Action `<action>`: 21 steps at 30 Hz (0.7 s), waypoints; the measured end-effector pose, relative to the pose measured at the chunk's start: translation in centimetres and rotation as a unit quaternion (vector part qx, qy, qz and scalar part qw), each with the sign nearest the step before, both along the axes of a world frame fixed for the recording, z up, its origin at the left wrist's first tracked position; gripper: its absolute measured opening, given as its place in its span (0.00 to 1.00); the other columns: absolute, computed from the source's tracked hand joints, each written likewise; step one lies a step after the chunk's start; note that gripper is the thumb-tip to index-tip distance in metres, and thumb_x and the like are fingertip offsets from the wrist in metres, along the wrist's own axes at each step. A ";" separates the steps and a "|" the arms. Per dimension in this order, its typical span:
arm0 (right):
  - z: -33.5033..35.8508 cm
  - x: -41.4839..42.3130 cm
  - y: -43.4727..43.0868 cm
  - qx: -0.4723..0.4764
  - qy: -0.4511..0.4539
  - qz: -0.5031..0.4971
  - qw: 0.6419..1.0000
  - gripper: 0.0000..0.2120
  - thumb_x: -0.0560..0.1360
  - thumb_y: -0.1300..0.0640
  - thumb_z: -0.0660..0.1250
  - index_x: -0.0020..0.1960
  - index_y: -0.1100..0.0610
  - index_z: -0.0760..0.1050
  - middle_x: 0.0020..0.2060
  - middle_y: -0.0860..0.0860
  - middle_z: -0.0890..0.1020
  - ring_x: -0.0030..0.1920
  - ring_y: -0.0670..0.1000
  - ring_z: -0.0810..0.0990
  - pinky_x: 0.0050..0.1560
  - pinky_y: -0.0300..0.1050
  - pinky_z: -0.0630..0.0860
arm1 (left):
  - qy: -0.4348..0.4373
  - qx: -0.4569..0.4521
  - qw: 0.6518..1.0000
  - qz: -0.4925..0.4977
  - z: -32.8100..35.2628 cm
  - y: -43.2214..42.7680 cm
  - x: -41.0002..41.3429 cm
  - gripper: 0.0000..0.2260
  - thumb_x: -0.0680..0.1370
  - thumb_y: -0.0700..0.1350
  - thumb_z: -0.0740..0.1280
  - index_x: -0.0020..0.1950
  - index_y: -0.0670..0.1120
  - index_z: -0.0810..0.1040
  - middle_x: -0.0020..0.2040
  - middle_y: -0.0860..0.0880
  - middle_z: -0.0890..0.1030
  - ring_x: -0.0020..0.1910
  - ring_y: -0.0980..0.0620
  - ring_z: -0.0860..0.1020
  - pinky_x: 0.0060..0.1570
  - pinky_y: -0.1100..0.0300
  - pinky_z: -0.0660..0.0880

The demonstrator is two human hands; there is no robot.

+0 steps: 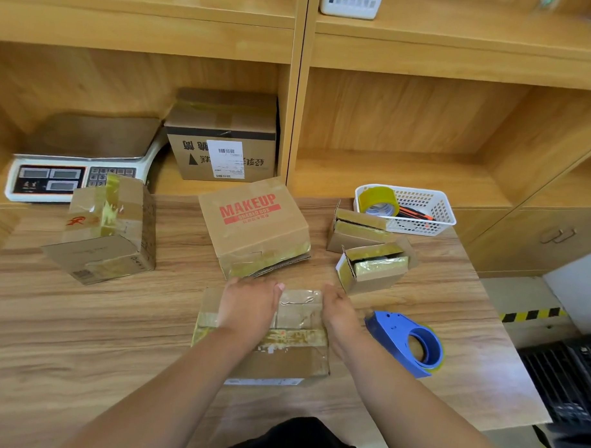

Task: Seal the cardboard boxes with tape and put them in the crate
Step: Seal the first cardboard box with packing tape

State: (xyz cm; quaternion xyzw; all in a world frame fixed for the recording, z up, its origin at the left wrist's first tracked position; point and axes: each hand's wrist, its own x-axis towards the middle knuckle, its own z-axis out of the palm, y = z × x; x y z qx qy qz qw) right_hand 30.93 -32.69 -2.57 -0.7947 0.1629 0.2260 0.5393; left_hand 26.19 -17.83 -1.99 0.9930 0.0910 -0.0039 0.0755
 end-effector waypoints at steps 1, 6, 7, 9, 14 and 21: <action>0.1 0.0 -0.6 0.030 0.025 -0.023 0.999 0.15 0.80 0.55 0.52 0.38 0.56 0.72 0.36 0.52 0.76 0.39 0.50 0.73 0.43 0.44 0.70 | -0.002 -0.011 1.000 0.005 0.0 0.0 0.0 0.18 0.83 0.52 0.46 0.45 0.52 0.74 0.38 0.54 0.76 0.38 0.51 0.73 0.46 0.57 0.65; 0.1 -0.6 -3.3 0.003 -0.117 0.020 0.993 0.09 0.80 0.58 0.60 0.50 0.47 0.77 0.51 0.47 0.79 0.51 0.45 0.76 0.50 0.35 0.70 | -0.064 -0.138 0.988 0.014 0.0 0.1 -0.1 0.13 0.82 0.48 0.53 0.50 0.52 0.78 0.41 0.53 0.81 0.41 0.51 0.78 0.54 0.58 0.68; 0.1 -0.7 -3.4 -0.004 -0.166 0.040 0.985 0.10 0.79 0.58 0.61 0.52 0.44 0.77 0.52 0.46 0.77 0.52 0.43 0.75 0.50 0.32 0.70 | -0.105 -0.192 0.976 0.012 0.0 0.2 -0.4 0.11 0.81 0.45 0.58 0.53 0.52 0.80 0.44 0.54 0.82 0.44 0.52 0.78 0.56 0.59 0.67; 0.3 -0.8 -2.9 -0.036 -0.250 0.099 0.962 0.11 0.77 0.58 0.65 0.52 0.41 0.79 0.52 0.45 0.74 0.55 0.44 0.71 0.56 0.33 0.67 | -0.162 -0.266 0.950 0.003 0.1 0.5 -0.8 0.12 0.78 0.38 0.64 0.55 0.52 0.82 0.48 0.56 0.82 0.49 0.54 0.77 0.54 0.60 0.63; 0.0 -0.9 -1.0 -0.124 -0.345 0.199 0.909 0.08 0.74 0.55 0.70 0.51 0.47 0.83 0.52 0.44 0.72 0.59 0.48 0.65 0.62 0.45 0.64 | -0.201 -0.207 0.954 -0.079 0.4 0.3 -1.2 0.14 0.69 0.32 0.73 0.46 0.50 0.86 0.41 0.53 0.82 0.43 0.46 0.78 0.45 0.55 0.65; 0.3 0.0 -0.8 -0.118 -0.300 0.218 0.921 0.06 0.75 0.53 0.69 0.49 0.45 0.84 0.46 0.41 0.72 0.56 0.44 0.63 0.62 0.45 0.62 | -0.117 -0.199 0.972 -0.050 0.3 0.6 -0.9 0.12 0.79 0.41 0.64 0.56 0.53 0.82 0.53 0.56 0.81 0.59 0.51 0.71 0.52 0.58 0.59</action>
